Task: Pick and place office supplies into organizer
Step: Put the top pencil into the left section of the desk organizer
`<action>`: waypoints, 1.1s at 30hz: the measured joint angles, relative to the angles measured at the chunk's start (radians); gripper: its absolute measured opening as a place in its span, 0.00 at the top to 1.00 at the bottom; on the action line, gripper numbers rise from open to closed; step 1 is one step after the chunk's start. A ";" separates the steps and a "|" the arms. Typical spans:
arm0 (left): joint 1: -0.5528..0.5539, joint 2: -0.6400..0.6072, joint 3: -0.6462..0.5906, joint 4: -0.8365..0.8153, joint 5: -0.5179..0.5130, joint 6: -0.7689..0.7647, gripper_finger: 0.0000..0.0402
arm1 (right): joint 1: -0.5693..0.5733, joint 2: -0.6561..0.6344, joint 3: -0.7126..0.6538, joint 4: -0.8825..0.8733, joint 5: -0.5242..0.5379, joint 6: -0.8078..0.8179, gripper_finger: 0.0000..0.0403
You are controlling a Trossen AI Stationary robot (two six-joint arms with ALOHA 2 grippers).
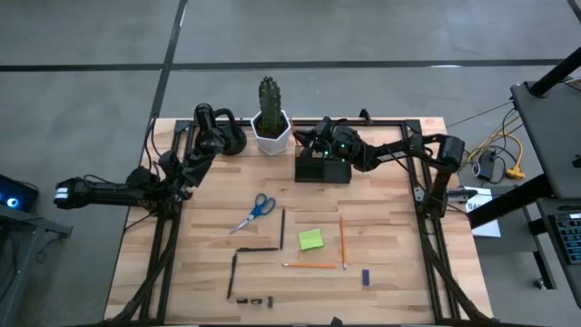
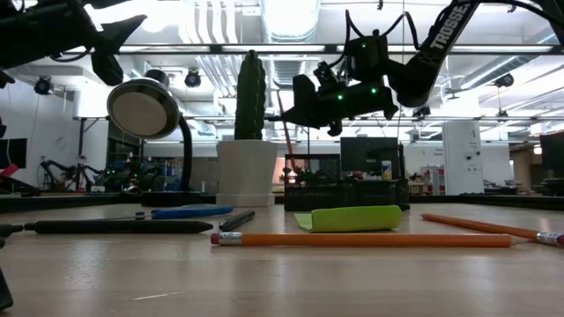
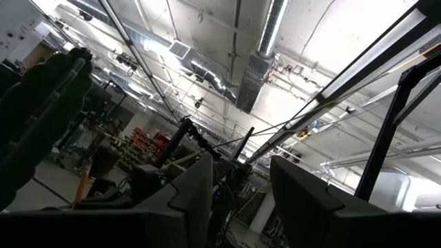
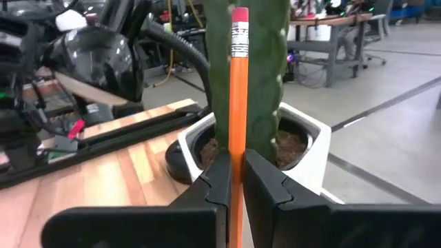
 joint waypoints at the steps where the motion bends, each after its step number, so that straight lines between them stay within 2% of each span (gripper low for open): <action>1: 0.000 0.001 0.000 0.000 0.000 0.000 0.68 | -0.002 0.005 0.000 0.001 -0.010 0.000 0.97; 12: 0.000 0.000 0.000 0.000 0.000 0.000 0.68 | -0.025 0.032 -0.002 0.045 -0.073 0.000 0.97; 26: 0.000 0.000 0.000 0.000 0.000 0.000 0.68 | -0.061 0.032 -0.026 0.009 -0.226 0.026 0.97; 33: 0.000 0.001 0.000 0.000 0.000 0.000 0.68 | -0.069 0.032 -0.063 0.009 -0.229 0.019 0.97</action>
